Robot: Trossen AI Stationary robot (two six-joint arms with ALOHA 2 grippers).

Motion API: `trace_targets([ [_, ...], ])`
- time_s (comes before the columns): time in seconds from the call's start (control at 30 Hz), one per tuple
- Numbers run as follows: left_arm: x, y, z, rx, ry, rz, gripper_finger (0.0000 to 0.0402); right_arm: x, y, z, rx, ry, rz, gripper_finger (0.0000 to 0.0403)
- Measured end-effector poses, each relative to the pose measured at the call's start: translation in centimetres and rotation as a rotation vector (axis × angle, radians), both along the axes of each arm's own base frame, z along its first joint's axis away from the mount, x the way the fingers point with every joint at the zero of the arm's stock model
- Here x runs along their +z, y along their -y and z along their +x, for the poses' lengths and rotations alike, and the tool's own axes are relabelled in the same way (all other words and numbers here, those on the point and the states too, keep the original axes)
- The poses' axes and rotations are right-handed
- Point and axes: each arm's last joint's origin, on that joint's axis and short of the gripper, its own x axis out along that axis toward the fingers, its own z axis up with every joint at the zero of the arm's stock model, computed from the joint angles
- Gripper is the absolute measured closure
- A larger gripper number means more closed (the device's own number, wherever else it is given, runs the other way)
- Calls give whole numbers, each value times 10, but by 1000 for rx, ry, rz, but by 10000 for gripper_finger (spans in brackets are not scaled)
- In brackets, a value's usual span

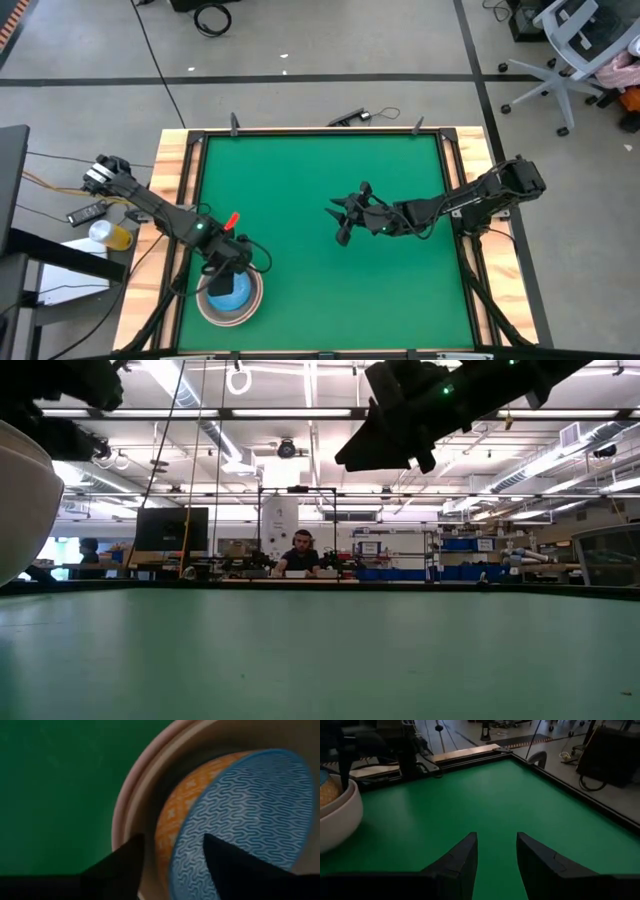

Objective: Nest bowls inside each other
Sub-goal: Stack the blue patterned bowl on top of the blue bowl, then return to Home Position

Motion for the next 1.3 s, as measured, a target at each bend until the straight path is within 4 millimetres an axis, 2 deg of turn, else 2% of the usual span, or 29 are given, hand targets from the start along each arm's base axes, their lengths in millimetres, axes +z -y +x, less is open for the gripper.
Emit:
trace_targets([
  [0.2, 26, 2, 3, -1, 72, -30, 116, 0, 1, 0, 18, 10, 40, 263],
  [0.37, 51, -6, -5, 21, 220, 3, 92, 2, -1, 0, 59, 19, 71, 263],
  [0.43, 58, -12, -9, 17, 313, 90, 91, 5, 0, -1, 67, 23, 67, 263],
  [0.5, 65, -20, -10, 53, 454, 277, 91, 9, 0, -2, 79, 28, 39, 263],
  [0.57, 73, -28, -8, 163, 614, 486, 91, 17, 0, -4, 99, 48, -4, 263],
  [0.63, 77, -30, -3, 205, 741, 621, 91, 29, -2, -7, 147, 96, -23, 263],
  [0.73, 71, -27, 11, 123, 850, 675, 97, 49, -6, -13, 304, 174, -17, 265],
  [0.83, 57, -26, 29, 42, 1012, 590, 113, 62, -12, -20, 551, 226, 19, 272],
  [0.97, 27, -27, 39, -52, 1360, 391, 147, 59, -24, -20, 776, 222, 33, 281],
  [1.03, 11, -36, 38, -23, 1478, 362, 167, 53, -30, -17, 785, 205, 34, 287],
  [1.13, -5, -54, 31, 68, 1496, 412, 196, 46, -35, -14, 677, 181, 50, 297],
  [1.2, -2, -65, 24, 143, 1497, 472, 217, 50, -34, -17, 608, 196, 50, 303],
  [1.3, 18, -79, 10, 195, 1526, 574, 247, 71, -29, -31, 588, 238, 1, 307],
])
